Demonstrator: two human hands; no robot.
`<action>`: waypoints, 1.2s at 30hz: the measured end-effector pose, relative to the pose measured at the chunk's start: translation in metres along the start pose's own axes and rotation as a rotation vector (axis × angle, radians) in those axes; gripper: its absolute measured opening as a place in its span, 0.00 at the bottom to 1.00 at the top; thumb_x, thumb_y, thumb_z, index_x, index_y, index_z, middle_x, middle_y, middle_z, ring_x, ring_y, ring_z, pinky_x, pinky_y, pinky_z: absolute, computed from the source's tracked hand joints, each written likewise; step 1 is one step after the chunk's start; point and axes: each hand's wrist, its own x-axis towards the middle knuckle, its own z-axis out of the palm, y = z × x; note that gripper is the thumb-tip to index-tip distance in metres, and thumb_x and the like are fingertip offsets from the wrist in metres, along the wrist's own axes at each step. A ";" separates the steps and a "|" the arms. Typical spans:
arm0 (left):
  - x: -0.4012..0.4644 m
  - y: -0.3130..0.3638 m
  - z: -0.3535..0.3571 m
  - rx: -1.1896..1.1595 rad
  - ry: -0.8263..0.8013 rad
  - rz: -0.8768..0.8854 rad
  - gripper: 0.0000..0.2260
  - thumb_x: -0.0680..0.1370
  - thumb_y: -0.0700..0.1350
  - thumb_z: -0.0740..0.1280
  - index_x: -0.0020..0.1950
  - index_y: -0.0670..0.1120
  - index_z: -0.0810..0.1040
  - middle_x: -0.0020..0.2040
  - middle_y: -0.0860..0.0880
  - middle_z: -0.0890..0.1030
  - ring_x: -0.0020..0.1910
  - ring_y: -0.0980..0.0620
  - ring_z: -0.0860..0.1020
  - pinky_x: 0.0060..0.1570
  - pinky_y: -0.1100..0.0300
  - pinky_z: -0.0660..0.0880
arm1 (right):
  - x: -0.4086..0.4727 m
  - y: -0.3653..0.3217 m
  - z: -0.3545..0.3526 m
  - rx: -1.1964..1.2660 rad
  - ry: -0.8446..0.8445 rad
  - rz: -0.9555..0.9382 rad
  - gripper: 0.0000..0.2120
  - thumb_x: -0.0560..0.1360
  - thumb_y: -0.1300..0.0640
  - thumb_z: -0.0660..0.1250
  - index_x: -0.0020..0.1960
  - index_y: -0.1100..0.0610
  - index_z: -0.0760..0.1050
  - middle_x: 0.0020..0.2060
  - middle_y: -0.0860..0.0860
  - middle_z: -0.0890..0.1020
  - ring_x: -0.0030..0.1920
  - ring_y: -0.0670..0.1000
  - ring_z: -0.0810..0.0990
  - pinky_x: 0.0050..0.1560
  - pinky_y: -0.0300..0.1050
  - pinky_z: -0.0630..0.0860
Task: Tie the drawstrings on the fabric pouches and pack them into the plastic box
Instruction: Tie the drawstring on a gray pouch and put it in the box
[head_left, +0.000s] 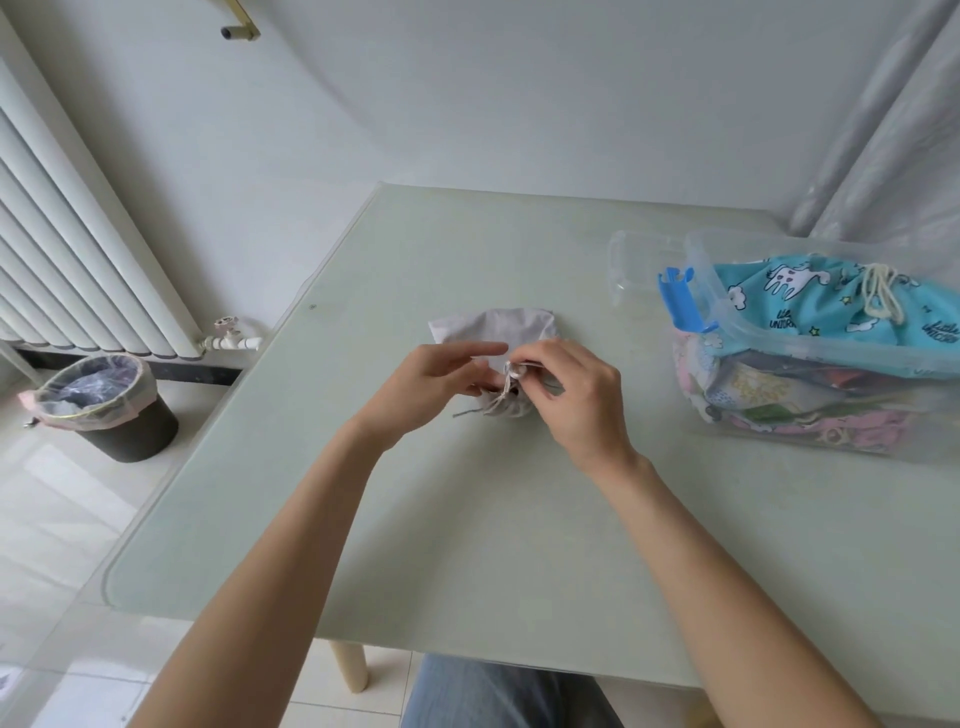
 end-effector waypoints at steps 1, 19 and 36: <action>0.000 -0.001 0.000 0.013 -0.021 0.007 0.12 0.80 0.40 0.61 0.62 0.44 0.78 0.46 0.47 0.84 0.49 0.52 0.81 0.57 0.55 0.76 | 0.000 0.000 0.001 0.015 0.000 -0.014 0.04 0.68 0.68 0.71 0.40 0.60 0.80 0.34 0.50 0.82 0.35 0.52 0.79 0.36 0.46 0.76; -0.008 -0.004 -0.004 0.320 0.249 0.109 0.04 0.75 0.44 0.70 0.41 0.51 0.81 0.36 0.57 0.82 0.37 0.64 0.79 0.39 0.74 0.69 | -0.005 0.014 -0.018 0.450 -0.118 0.266 0.04 0.69 0.65 0.73 0.40 0.59 0.79 0.39 0.49 0.83 0.41 0.46 0.83 0.46 0.41 0.78; -0.024 -0.017 -0.003 0.531 0.489 0.086 0.07 0.72 0.55 0.64 0.38 0.55 0.78 0.34 0.59 0.78 0.39 0.55 0.73 0.40 0.57 0.69 | -0.012 0.007 -0.041 0.506 -0.224 0.719 0.14 0.71 0.61 0.72 0.30 0.52 0.71 0.42 0.41 0.77 0.43 0.35 0.75 0.50 0.38 0.66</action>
